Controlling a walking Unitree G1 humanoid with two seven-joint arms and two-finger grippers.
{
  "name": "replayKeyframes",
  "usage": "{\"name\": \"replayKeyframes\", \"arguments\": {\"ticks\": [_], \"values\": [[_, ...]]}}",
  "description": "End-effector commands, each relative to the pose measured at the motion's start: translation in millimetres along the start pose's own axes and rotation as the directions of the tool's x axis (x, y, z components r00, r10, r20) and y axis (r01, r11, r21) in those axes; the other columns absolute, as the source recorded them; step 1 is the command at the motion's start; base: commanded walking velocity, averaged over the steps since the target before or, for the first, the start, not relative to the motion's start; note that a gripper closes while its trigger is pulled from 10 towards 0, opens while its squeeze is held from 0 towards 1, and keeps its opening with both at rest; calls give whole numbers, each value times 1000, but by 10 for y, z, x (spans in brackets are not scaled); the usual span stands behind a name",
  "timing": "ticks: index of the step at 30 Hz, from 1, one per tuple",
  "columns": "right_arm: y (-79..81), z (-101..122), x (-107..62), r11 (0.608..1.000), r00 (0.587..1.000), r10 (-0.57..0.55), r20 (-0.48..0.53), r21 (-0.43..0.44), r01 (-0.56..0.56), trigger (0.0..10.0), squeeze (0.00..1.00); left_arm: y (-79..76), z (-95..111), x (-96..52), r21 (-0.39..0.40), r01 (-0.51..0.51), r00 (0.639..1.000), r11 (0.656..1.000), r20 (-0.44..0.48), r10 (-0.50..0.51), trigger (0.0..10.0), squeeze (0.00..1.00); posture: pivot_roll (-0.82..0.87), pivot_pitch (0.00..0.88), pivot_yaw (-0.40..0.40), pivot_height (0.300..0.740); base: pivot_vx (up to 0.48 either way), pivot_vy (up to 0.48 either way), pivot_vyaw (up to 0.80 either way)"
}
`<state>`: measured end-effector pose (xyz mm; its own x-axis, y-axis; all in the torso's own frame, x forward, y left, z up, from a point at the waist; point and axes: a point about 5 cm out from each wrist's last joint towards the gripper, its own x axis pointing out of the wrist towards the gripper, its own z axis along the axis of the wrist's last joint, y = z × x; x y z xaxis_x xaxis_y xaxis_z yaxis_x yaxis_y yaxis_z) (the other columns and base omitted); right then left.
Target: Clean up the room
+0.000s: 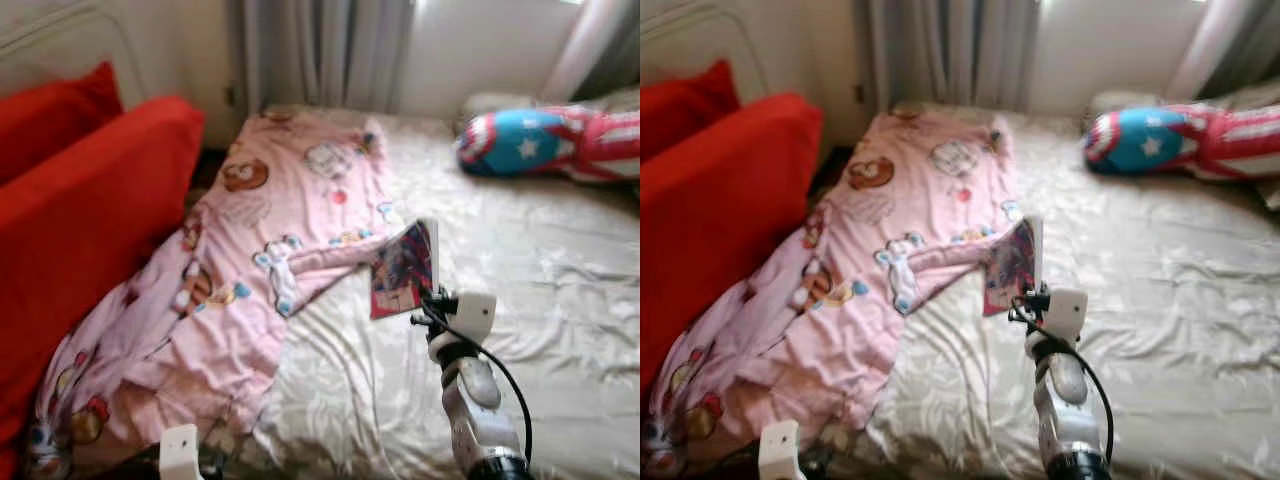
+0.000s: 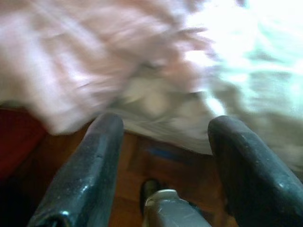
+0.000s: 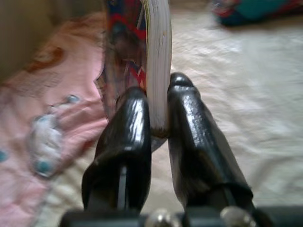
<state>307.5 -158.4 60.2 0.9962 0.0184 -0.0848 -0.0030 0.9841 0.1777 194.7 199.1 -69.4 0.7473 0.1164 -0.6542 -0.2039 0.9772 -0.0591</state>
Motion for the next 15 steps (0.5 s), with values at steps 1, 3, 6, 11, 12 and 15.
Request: {"name": "replayKeyframes", "arguments": {"ticks": [1, 3, 6, 11, 12, 15], "values": [[-23, 75, 14, 1000, 999, -16, 47, 2, 16, 10000, 0, 5, -52, -18, 0, -3, 1000, 1000, -15, 3, 10000, 0, 2, 93, -30, 740, 0, 0, -775], [-17, 76, 16, 1000, 999, -14, 51, -2, 14, 10000, 0, 2, -51, -18, -1, -3, 1000, 1000, -15, 3, 10000, 0, 2, 93, -30, 740, 0, 0, -581], [0, 72, 17, 1000, 999, -6, 54, -4, 6, 10000, 0, 1, -54, -18, 0, -6, 1000, 1000, -16, 6, 10000, 0, 7, 85, -32, 740, 0, 0, 0], [12, 57, 19, 1000, 999, 5, 43, -12, -5, 10000, 0, -4, -67, -22, 8, -10, 1000, 1000, -20, 11, 10000, 0, 5, 82, -31, 740, 0, -164, 0], [14, 52, 19, 1000, 999, 8, 40, -11, -7, 10000, 0, -8, -70, -23, 8, -10, 1000, 1000, -21, 10, 10000, 0, 4, 82, -30, 740, 0, -277, 0], [17, 43, 21, 1000, 999, 13, 34, -13, -13, 10000, 0, -15, -77, -25, 8, -10, 1000, 1000, -22, 10, 10000, 0, 3, 81, -29, 740, 0, -275, 0]]}}
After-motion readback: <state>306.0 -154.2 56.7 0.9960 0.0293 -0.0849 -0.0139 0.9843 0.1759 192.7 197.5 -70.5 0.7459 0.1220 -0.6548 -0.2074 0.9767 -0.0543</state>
